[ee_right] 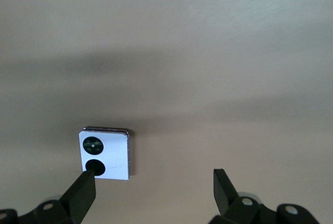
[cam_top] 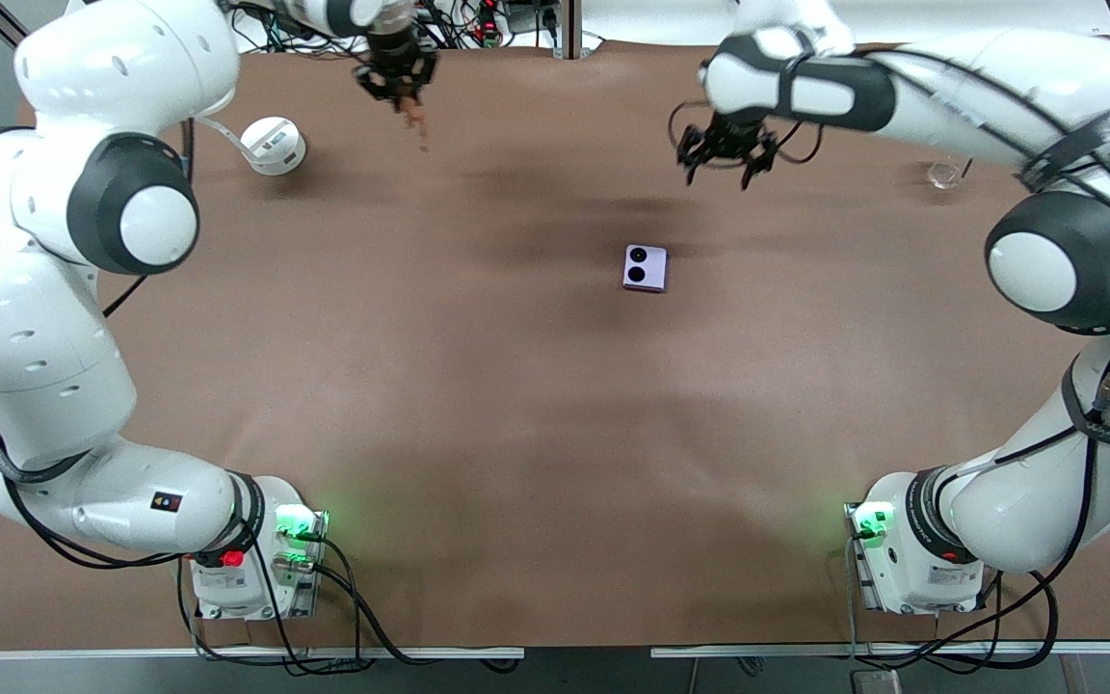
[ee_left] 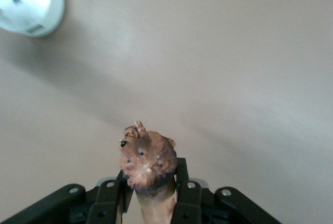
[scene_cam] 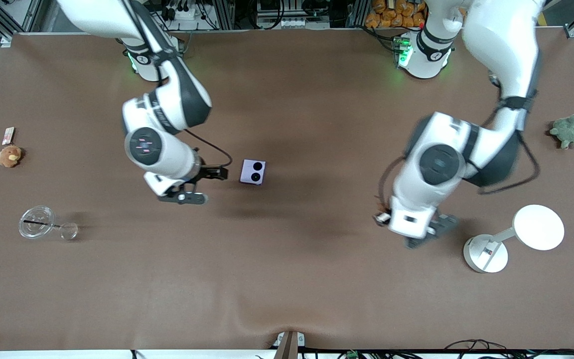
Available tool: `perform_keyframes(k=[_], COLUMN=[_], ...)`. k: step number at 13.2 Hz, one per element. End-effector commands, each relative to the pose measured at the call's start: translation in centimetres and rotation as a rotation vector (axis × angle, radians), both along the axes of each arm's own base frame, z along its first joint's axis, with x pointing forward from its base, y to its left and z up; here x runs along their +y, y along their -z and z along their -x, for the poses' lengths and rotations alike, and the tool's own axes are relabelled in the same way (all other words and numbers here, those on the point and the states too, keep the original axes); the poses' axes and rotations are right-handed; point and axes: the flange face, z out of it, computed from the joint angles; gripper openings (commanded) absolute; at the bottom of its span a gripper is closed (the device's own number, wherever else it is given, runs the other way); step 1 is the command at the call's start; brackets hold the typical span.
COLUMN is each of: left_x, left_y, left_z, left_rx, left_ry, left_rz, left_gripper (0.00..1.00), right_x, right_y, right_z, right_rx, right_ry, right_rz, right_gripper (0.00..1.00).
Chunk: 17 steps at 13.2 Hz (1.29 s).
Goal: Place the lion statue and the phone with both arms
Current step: 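Carry the lion toward the lamp while the right gripper grasps the phone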
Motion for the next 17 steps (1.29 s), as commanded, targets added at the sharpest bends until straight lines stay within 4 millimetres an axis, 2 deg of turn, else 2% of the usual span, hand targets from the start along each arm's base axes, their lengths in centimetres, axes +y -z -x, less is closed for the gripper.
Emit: perform_keyframes(k=[1, 4, 6, 9, 11, 13, 17], left_x=[4.3, 10.4, 11.4, 12.8, 14.8, 16.1, 16.0], left_y=[3.1, 5.8, 7.6, 10.9, 12.2, 12.5, 13.9], left_z=[-1.8, -3.8, -4.2, -4.7, -4.9, -5.2, -5.5], left_rx=[0.020, 0.028, 0.038, 0.055, 0.078, 0.070, 0.035], left_ry=[0.056, 0.210, 0.333, 0.491, 0.597, 0.638, 0.622], left_rz=[-0.015, 0.002, 0.007, -0.018, -0.039, -0.053, -0.041], left_gripper=[0.00, 0.00, 0.00, 0.00, 0.00, 0.00, 0.00], right_x=[3.3, 6.1, 7.2, 8.5, 9.1, 10.1, 10.0], right_y=[2.6, 5.9, 7.8, 9.4, 10.6, 11.8, 12.3], right_z=[2.0, 3.9, 4.7, 5.7, 6.1, 7.2, 7.5], right_rx=[-0.040, -0.121, -0.111, -0.114, -0.118, -0.108, -0.105], right_ry=[-0.033, -0.055, -0.020, -0.005, 0.023, 0.022, 0.020], right_rz=[-0.010, -0.035, -0.019, -0.012, -0.007, 0.005, 0.014], right_gripper=[1.00, 1.00, 1.00, 1.00, 1.00, 1.00, 1.00])
